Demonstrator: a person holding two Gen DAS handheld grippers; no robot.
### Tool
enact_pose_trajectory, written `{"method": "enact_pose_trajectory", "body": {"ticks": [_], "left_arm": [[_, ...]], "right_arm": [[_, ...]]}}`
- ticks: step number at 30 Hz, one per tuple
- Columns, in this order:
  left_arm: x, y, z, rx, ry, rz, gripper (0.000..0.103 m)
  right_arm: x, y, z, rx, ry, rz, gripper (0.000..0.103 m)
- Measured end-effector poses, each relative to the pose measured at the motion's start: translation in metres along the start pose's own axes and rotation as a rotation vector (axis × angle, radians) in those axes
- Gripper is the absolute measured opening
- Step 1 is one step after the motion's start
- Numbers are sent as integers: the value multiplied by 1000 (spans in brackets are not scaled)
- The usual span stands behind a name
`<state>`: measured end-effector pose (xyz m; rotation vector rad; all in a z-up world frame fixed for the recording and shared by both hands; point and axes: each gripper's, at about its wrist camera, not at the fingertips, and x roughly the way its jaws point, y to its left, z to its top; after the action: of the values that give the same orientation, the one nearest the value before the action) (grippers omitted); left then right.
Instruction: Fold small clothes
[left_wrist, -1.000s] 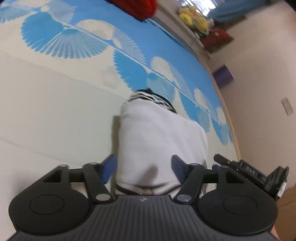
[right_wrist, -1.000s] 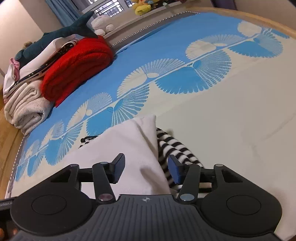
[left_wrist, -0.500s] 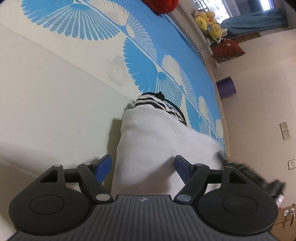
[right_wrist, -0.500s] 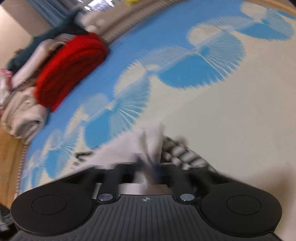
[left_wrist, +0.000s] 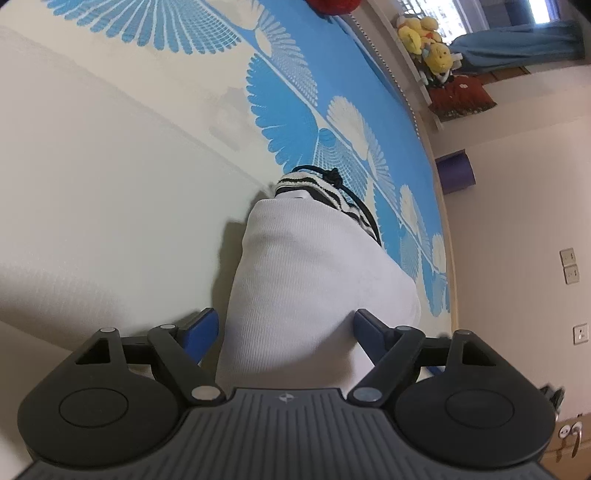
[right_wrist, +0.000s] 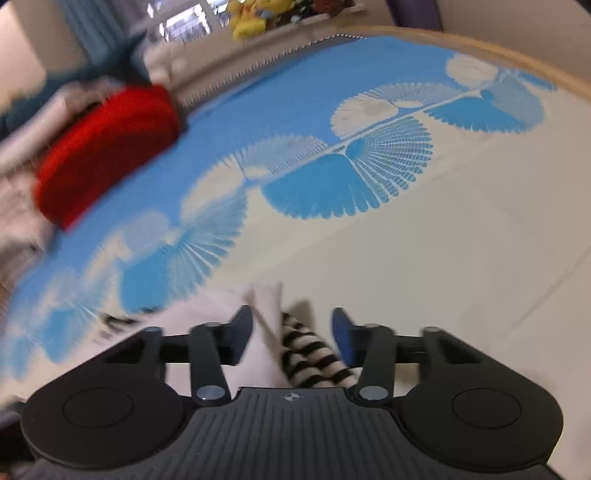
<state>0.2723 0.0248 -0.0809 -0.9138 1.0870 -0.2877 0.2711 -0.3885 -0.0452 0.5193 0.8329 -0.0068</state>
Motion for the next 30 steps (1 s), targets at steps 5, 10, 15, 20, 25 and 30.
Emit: {"method": "enact_pose_trajectory", "body": {"ticks": [5, 10, 15, 20, 25, 30], "left_arm": [[12, -3, -2, -13, 0, -4, 86], [19, -13, -5, 25, -10, 12, 82], [-2, -34, -2, 148, -81, -26, 39], [-42, -60, 11, 325, -238, -22, 39], [-71, -51, 39, 324, -316, 27, 45], [-100, -11, 61, 201, -356, 124, 57]], "right_arm": [[16, -17, -21, 39, 285, 84, 73], [23, -12, -41, -108, 355, 16, 67], [18, -3, -42, -93, 320, 97, 11], [13, 22, -34, -131, 212, 150, 6], [12, 49, -26, -131, 93, 238, 6], [33, 82, -31, -179, 93, 238, 6]]}}
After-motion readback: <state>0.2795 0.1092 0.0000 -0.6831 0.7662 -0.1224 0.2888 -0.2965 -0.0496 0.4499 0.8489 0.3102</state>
